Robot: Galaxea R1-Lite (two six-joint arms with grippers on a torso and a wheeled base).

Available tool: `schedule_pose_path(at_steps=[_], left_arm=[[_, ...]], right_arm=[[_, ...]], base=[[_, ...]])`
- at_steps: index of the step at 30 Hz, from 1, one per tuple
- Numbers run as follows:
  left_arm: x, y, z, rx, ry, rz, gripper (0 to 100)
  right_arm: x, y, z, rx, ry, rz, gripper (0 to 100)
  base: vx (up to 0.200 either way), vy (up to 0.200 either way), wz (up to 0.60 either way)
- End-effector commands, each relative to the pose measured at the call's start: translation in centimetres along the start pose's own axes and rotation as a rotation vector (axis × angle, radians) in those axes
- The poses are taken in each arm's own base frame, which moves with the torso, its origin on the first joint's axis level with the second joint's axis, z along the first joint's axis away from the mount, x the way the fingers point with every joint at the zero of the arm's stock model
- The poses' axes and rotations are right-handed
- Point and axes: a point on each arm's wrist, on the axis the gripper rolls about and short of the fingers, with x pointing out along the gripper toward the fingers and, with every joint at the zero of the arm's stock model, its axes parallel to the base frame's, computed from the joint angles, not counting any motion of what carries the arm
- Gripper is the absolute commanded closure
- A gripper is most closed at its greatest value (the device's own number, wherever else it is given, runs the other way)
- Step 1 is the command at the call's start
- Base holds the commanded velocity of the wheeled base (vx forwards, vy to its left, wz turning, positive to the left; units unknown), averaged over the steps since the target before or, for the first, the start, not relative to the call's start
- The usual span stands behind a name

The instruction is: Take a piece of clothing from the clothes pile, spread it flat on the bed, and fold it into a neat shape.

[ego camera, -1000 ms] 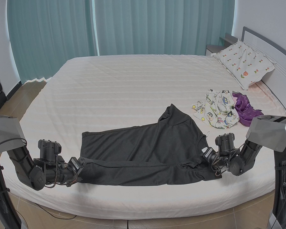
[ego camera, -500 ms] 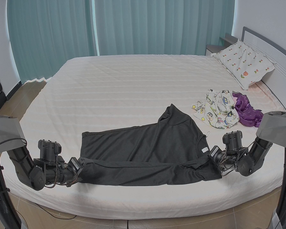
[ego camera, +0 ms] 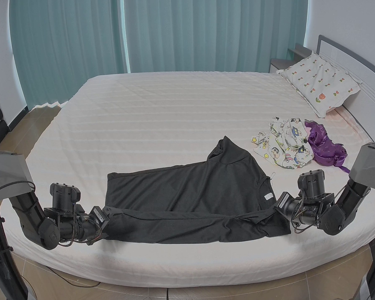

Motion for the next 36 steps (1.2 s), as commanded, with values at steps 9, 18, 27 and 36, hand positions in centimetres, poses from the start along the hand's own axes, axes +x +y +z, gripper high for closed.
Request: schedule_pose_path(at_steps=[9,18,27,36], left_arm=[[0.0,0.0,0.0,-0.001,0.0,0.001,0],[0.1,0.1,0.0,0.0,0.001,0.002,0],[0.1,0.0,0.0,0.002,0.002,0.001,0],[0.1,0.0,0.2,-0.018,-0.026,0.003,0]], right_arm=[[-1.2,-0.4,-1.9,-0.082,0.094,-0.059,0],[-1.5,-0.9,-2.1,-0.135,0.131,-0.096,0],[-0.3,-1.9,0.0,-0.059,0.128,-0.072,0],[-0.4,-2.4,1.7,0.041,0.142,-0.014,0]], base=[[0.0,0.0,0.0],[0.0,0.0,0.0],[0.0,0.0,0.0],[0.0,0.0,0.0]])
